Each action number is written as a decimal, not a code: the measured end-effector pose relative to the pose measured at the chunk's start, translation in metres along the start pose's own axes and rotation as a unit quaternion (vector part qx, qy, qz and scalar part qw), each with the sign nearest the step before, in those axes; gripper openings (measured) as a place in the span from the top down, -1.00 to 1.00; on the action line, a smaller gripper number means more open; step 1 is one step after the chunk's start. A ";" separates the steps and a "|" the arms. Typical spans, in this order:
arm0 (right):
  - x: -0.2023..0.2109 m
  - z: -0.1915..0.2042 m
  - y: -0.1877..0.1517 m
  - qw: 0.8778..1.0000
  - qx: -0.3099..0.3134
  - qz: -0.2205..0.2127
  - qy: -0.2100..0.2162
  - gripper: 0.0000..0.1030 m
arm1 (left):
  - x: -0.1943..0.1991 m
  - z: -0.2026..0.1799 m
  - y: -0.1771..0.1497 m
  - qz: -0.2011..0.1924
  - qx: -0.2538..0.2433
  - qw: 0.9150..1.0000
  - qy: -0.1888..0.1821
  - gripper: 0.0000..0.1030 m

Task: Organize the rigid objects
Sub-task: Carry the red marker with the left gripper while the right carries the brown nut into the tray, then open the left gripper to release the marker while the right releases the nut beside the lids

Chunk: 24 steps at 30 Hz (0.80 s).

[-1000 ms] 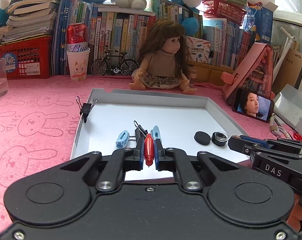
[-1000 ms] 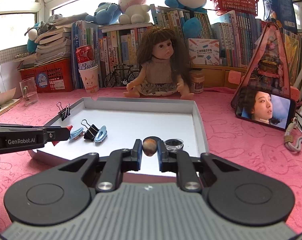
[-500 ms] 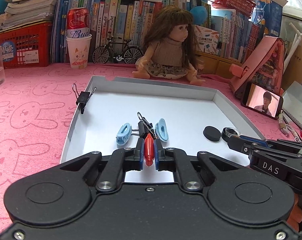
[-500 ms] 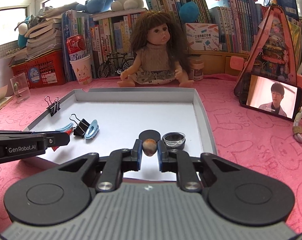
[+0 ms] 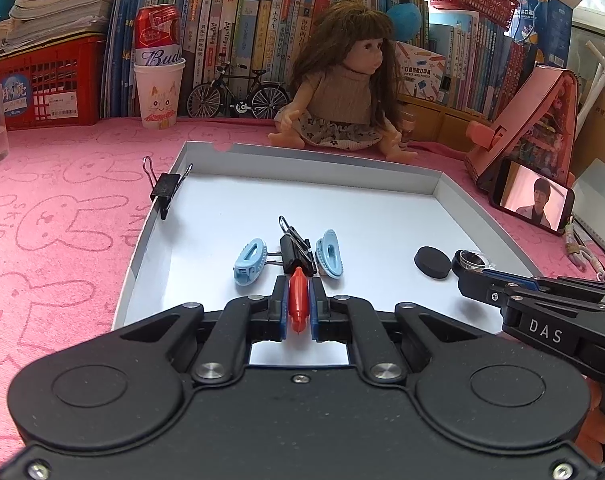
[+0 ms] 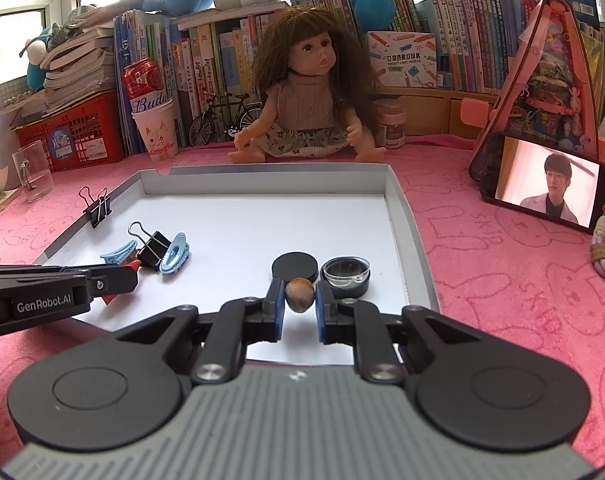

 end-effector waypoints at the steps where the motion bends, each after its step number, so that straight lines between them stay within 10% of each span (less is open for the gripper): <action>1: 0.000 0.000 0.000 1.000 0.000 0.001 0.000 0.60 | 0.000 0.000 0.000 0.001 0.000 1.000 0.000 0.81; 13: 0.001 0.000 0.000 1.000 -0.003 -0.001 0.003 0.49 | 0.002 0.000 -0.001 -0.004 0.000 1.000 0.002 0.71; 24: 0.015 0.003 0.004 1.000 -0.002 -0.018 0.011 -0.09 | 0.019 -0.002 0.001 -0.021 0.000 1.000 -0.001 0.04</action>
Point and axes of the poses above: each gripper's, at about its wrist camera, not at the fingertips, and x roughly against the way its jaws point, z to its left, y to its top, the point moved 4 cm from there along -x, roughly the way its jaws point, and after that the axes turned 4 degrees about -x, right-handed, at the moved point
